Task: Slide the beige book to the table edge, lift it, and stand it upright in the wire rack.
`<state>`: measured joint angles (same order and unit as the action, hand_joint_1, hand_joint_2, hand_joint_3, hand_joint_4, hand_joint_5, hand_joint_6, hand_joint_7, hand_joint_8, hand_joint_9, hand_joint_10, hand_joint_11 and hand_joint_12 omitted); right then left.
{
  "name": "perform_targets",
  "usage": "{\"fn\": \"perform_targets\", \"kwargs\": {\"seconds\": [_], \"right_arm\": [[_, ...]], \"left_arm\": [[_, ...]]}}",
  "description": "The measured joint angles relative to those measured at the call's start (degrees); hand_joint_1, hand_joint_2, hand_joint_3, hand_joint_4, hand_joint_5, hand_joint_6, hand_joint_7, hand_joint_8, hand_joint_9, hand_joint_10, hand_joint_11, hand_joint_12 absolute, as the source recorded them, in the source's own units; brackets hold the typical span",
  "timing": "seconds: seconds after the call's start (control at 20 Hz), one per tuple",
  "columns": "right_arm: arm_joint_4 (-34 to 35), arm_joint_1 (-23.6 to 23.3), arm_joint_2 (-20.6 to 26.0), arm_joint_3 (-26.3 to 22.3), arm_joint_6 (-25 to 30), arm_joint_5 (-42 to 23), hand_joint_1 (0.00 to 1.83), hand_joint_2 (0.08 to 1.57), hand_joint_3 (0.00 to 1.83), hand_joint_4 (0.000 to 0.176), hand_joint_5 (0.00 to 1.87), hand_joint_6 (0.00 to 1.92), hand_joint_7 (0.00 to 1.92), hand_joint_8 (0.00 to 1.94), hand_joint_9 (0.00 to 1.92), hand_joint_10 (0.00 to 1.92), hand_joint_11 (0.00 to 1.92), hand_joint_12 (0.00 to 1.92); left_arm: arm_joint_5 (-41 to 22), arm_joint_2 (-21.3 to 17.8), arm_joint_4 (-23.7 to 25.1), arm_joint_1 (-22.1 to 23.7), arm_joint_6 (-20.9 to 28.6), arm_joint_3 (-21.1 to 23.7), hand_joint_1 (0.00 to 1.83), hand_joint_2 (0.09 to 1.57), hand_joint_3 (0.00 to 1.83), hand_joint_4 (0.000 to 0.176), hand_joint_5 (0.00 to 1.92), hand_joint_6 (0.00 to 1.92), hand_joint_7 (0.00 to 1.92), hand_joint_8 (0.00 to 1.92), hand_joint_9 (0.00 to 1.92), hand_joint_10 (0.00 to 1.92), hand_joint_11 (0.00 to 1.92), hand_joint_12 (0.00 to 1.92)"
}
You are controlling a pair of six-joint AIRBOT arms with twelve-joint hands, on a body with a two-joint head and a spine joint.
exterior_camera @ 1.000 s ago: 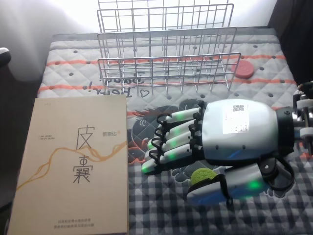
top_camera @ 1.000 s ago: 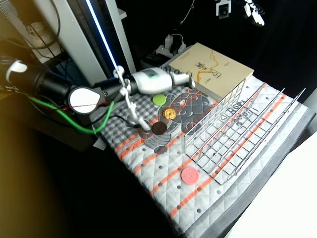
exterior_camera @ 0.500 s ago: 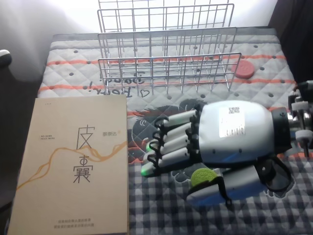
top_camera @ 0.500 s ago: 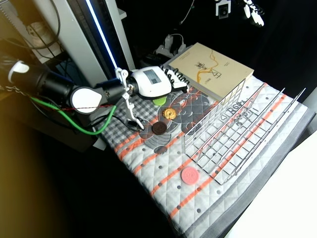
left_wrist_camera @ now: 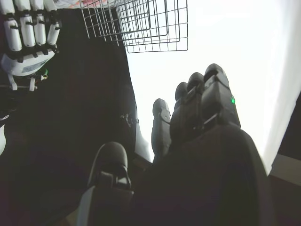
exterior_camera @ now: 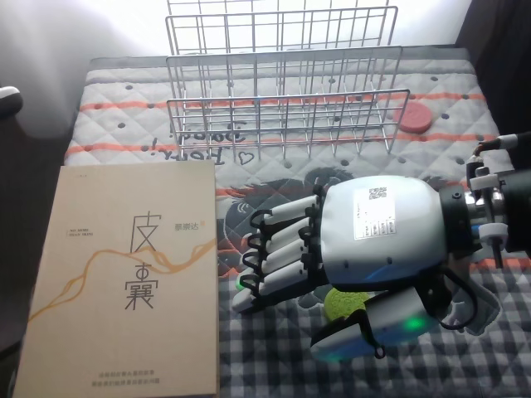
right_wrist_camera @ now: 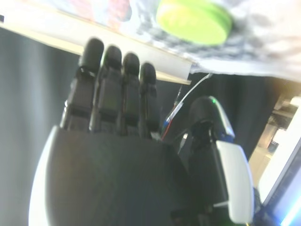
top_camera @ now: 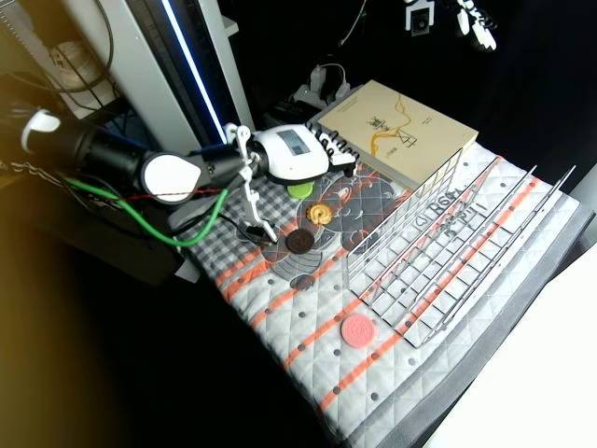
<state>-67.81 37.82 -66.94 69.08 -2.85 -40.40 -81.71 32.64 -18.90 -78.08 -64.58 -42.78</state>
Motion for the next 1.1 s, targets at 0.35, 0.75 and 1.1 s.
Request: {"fn": "perform_targets", "kwargs": {"seconds": [0.35,0.75,1.1], "right_arm": [[-2.6,-1.3,-1.2,0.4,0.0,0.0,0.16,1.34,0.00,0.000,0.37,0.00,0.41,0.00,0.38,0.00,0.13,0.87],[-6.2,-3.5,-3.6,1.4,0.0,-0.1,0.23,1.32,0.00,0.000,0.38,0.01,0.42,0.01,0.39,0.01,0.11,0.82],[-7.5,-3.9,-4.9,2.6,0.0,0.4,0.19,1.33,0.00,0.000,0.39,0.00,0.45,0.00,0.42,0.01,0.13,0.76]], "left_arm": [[0.0,0.0,0.0,0.0,0.0,0.0,0.00,1.29,0.01,0.136,0.26,0.01,0.16,0.01,0.09,0.00,0.00,0.00],[-0.1,0.0,0.2,0.0,0.3,0.0,0.00,1.28,0.00,0.136,0.27,0.01,0.16,0.00,0.10,0.00,0.00,0.00],[-0.1,0.0,0.3,0.0,0.6,-0.1,0.00,1.28,0.00,0.137,0.27,0.01,0.16,0.00,0.10,0.00,0.00,0.00]]}}
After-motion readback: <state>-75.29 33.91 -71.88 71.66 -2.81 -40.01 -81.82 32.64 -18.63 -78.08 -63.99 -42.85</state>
